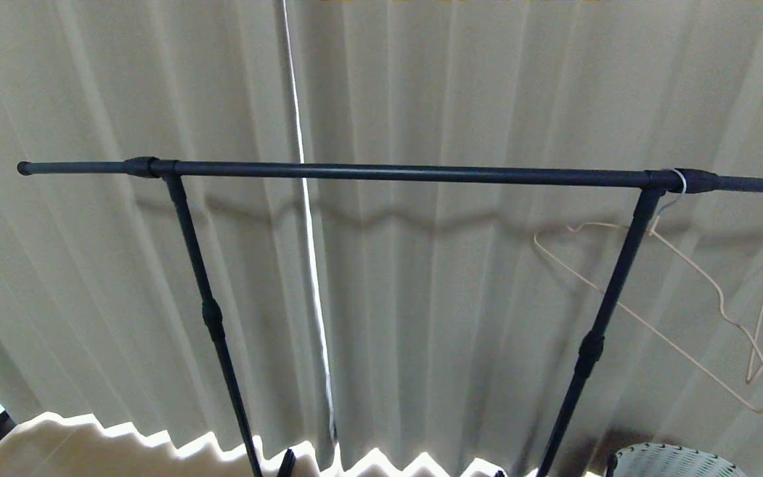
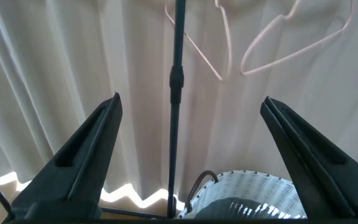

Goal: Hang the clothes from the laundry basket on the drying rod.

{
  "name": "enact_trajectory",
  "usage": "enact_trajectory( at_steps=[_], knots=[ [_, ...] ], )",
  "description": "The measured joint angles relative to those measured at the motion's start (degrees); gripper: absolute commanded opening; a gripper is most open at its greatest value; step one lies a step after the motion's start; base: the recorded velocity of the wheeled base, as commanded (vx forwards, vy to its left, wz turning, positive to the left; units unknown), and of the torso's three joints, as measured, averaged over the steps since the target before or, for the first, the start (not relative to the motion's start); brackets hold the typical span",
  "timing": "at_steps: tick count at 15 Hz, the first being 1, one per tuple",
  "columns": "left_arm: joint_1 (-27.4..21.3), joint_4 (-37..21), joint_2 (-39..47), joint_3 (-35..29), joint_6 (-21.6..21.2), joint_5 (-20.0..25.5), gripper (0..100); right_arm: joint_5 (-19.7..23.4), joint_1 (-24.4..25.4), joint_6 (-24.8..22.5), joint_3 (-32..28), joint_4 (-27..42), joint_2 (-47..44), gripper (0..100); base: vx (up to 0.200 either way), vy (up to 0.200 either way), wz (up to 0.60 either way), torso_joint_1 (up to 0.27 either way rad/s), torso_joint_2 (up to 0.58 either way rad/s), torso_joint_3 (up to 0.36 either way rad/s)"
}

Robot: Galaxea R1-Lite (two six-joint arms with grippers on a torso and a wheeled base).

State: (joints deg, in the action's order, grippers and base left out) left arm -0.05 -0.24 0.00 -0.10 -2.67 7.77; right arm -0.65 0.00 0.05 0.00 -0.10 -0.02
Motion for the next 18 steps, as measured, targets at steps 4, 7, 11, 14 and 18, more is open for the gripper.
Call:
enact_trajectory(
  at_steps=[4,7,11,14,18],
  knots=[
    [-0.02,0.0,0.0,0.0,0.0,-0.02,100,0.0,0.0,0.02,0.0,0.0,0.0,100,-0.2,0.0,0.0,0.004,0.0,0.002],
    [0.0,0.0,0.0,0.0,0.02,-0.02,100,0.02,0.0,-0.02,0.0,-0.01,0.0,100,-0.2,0.0,0.0,0.001,0.0,0.009],
    [0.0,0.0,0.0,0.0,0.02,-0.02,100,0.02,0.0,0.0,0.0,-0.04,0.0,100,-0.1,0.0,0.0,0.0,0.0,-0.001],
    [-0.06,-0.02,0.0,0.0,0.02,-0.05,100,0.02,0.0,0.02,0.0,-0.04,0.0,100,0.0,0.0,0.0,0.0,0.0,0.0],
    [-0.06,-0.02,0.0,0.0,0.02,-0.02,100,0.02,0.0,0.05,0.0,-0.09,0.0,100,0.0,0.0,0.0,-0.131,0.3,0.166]
  ],
)
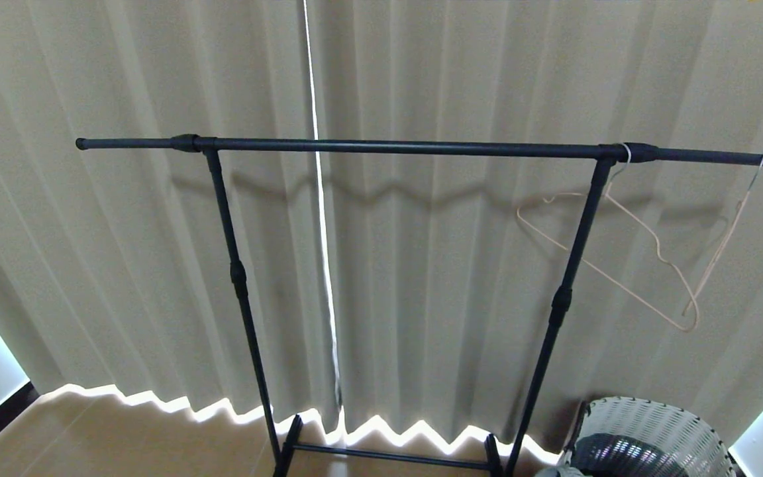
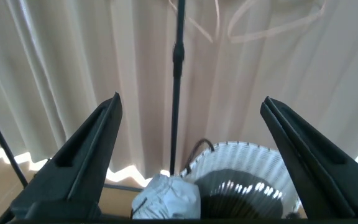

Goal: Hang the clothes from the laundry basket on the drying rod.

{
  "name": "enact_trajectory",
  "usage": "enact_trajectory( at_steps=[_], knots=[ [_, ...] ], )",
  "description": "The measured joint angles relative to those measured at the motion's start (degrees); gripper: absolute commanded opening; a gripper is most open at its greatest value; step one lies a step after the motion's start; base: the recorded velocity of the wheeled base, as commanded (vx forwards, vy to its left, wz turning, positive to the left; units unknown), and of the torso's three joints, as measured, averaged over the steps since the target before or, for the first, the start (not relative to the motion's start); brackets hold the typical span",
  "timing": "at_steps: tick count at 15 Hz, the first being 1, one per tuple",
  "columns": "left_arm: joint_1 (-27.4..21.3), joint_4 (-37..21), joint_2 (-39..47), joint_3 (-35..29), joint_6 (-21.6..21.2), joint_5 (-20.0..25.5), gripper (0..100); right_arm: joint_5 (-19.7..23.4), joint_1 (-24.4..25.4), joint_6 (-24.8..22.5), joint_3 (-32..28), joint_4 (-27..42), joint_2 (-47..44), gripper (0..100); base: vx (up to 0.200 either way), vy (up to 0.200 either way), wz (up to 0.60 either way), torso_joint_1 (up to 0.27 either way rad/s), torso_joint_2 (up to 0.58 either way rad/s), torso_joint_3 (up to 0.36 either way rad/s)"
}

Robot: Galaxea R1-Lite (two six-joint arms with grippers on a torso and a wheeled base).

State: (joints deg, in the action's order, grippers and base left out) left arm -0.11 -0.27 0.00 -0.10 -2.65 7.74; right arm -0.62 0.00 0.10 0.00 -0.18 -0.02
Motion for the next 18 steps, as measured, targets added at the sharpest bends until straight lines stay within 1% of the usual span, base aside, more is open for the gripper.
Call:
enact_trajectory(
  at_steps=[10,18],
  knots=[
    [0.04,0.0,0.0,0.0,0.0,0.0,100,0.02,0.0,-0.07,0.0,0.0,0.0,100,0.0,0.0,0.0,-0.201,0.48,0.277],
    [0.01,-0.02,0.0,0.0,0.0,-0.02,100,0.02,0.0,-0.1,0.0,-0.02,0.0,100,0.0,0.0,0.0,-0.154,0.46,0.3]
  ],
)
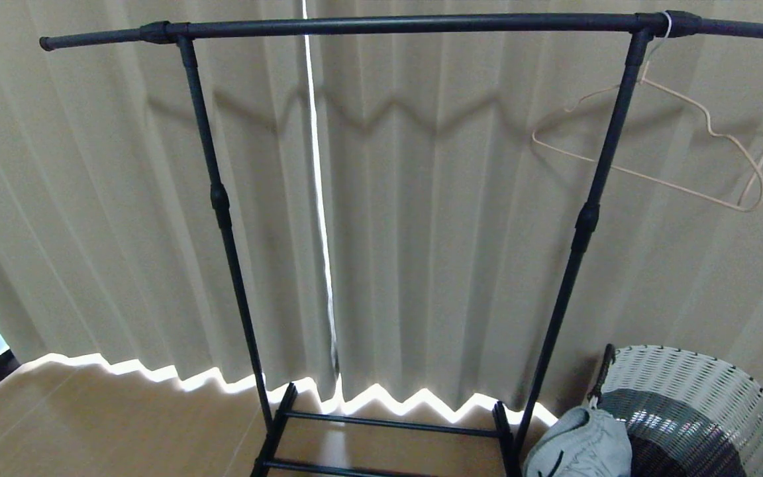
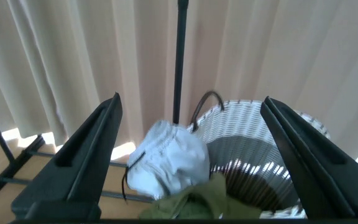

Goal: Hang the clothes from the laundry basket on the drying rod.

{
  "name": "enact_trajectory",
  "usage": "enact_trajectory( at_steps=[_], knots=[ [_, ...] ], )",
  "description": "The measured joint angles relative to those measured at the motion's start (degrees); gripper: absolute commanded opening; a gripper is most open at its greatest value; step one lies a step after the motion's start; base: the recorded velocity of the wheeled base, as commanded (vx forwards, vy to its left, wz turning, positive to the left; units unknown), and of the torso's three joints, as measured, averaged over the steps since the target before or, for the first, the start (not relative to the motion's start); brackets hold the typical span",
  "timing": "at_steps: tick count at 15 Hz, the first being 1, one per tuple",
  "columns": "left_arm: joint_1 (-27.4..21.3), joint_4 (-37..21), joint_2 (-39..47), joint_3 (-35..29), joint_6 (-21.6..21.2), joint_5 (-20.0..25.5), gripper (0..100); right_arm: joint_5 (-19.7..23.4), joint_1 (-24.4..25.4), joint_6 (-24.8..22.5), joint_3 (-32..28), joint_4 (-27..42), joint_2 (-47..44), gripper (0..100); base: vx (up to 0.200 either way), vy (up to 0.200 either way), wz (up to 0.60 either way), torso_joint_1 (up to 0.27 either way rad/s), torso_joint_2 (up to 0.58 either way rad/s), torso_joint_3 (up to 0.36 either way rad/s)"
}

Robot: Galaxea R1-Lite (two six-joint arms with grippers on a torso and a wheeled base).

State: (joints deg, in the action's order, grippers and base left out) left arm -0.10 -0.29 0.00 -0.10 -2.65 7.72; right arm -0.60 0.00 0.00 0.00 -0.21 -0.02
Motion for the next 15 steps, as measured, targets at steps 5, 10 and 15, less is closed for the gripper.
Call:
enact_trajectory(
  at_steps=[5,10,15],
  knots=[
    [0.0,0.02,0.0,0.0,0.02,0.02,100,-0.02,0.0,0.07,0.0,0.05,0.0,100,0.0,0.0,0.0,-0.056,0.2,0.147],
    [0.0,0.05,0.0,0.0,0.0,0.02,100,-0.02,0.0,0.07,0.0,0.05,0.0,100,0.0,0.0,0.0,0.0,0.0,0.0],
    [0.02,0.05,0.0,0.0,0.07,0.0,100,0.0,0.0,0.1,0.0,0.05,0.0,100,0.0,0.0,-0.48,0.002,0.0,0.005]
  ],
)
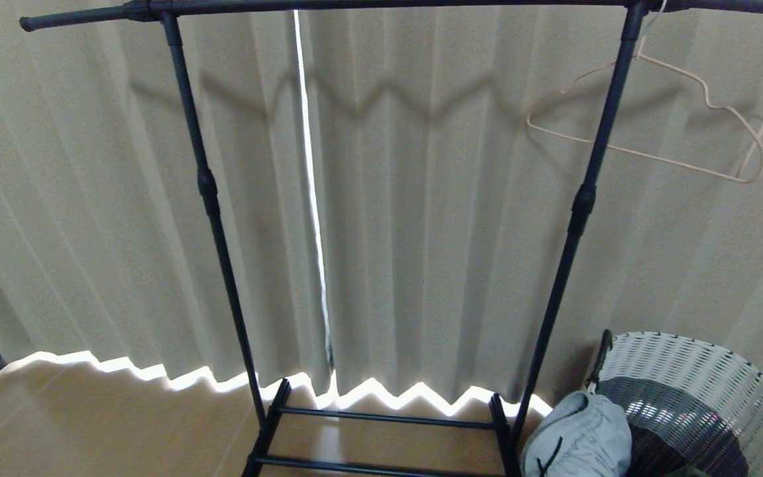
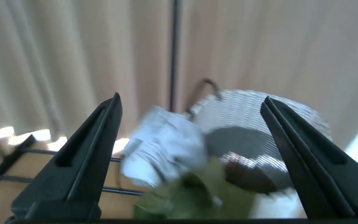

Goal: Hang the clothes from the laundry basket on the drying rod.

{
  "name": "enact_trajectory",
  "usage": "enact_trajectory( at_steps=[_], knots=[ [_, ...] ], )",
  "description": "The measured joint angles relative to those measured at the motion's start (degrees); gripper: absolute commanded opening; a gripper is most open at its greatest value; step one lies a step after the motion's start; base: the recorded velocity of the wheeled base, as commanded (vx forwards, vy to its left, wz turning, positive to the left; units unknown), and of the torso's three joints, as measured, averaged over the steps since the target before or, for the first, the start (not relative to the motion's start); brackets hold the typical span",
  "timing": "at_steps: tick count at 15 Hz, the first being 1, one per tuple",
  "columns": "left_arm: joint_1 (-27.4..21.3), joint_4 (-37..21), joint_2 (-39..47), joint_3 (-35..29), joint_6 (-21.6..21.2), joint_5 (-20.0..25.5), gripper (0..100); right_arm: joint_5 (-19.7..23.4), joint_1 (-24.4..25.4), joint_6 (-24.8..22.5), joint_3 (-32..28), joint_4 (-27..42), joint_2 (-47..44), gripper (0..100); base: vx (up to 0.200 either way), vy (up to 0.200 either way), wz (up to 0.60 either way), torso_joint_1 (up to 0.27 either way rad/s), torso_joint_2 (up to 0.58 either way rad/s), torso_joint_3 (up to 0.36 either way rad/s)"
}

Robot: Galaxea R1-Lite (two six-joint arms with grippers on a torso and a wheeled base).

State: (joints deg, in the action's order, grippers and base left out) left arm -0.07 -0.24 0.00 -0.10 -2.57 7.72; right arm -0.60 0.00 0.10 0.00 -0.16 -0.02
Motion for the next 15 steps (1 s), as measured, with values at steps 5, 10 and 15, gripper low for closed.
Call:
enact_trajectory(
  at_steps=[5,10,15],
  knots=[
    [0.0,0.0,0.0,0.0,0.01,0.02,100,-0.02,0.0,0.0,0.0,0.0,0.0,100,0.0,0.0,-0.12,0.0,0.0,0.001],
    [-0.02,0.0,0.0,0.0,-0.02,0.02,100,0.06,0.0,0.0,0.0,0.0,0.0,100,0.0,0.0,0.0,0.0,0.0,0.0],
    [-0.02,0.0,0.0,0.0,-0.13,0.02,100,0.09,0.0,-2.72,-0.05,0.02,0.0,100,0.0,0.0,0.0,0.0,0.0,0.0]
  ],
)
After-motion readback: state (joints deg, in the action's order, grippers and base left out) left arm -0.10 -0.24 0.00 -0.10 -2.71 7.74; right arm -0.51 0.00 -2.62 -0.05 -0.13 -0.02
